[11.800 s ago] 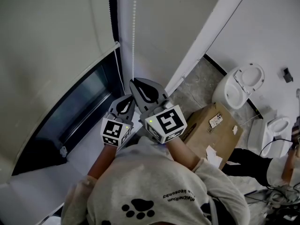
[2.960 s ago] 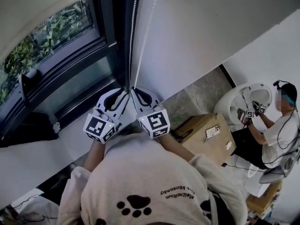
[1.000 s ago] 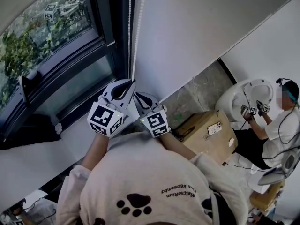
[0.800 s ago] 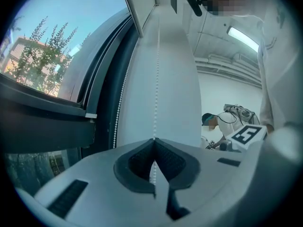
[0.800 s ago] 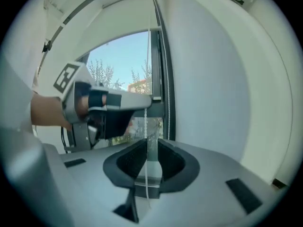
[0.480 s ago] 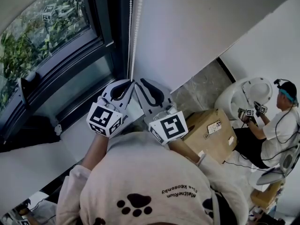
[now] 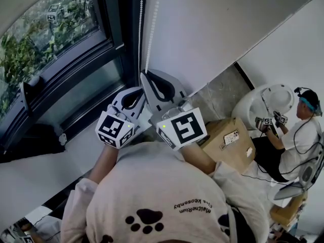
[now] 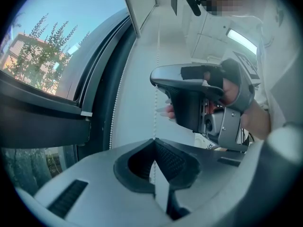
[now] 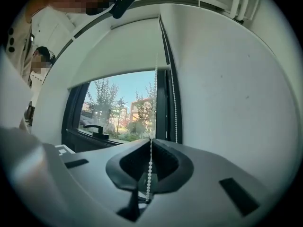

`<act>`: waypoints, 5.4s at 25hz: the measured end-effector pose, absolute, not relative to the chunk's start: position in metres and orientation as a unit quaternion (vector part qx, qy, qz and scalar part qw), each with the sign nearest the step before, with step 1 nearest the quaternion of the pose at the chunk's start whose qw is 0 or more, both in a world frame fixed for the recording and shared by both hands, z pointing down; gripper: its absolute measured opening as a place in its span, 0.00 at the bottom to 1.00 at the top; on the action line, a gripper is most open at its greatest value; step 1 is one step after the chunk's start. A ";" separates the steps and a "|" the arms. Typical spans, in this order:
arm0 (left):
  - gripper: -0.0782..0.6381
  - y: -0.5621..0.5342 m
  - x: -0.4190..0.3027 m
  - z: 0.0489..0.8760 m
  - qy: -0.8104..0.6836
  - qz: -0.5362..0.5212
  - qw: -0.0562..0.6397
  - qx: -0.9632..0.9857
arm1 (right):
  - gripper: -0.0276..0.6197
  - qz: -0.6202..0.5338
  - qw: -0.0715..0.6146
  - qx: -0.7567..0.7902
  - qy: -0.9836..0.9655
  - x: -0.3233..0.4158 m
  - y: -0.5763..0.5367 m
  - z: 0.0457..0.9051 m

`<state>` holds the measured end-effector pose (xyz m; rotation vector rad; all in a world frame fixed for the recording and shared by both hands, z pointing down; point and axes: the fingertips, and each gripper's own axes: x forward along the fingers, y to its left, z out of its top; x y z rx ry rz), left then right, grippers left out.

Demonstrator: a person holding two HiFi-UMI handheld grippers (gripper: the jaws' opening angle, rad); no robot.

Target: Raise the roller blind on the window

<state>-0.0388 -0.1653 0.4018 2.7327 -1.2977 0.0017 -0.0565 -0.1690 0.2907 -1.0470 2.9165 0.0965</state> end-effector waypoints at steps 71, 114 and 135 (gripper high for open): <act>0.24 -0.157 -0.053 0.343 -0.412 -0.003 0.030 0.911 | 0.06 -0.029 -0.069 -0.336 0.939 -0.063 -0.161 0.449; 0.12 -0.171 -0.048 0.423 -0.415 0.028 0.091 0.905 | 0.06 -0.086 -0.202 -0.315 0.923 -0.056 -0.156 0.561; 0.12 -0.167 -0.055 0.423 -0.420 0.022 0.092 0.903 | 0.20 -0.029 -0.058 -0.349 0.935 -0.033 -0.159 0.380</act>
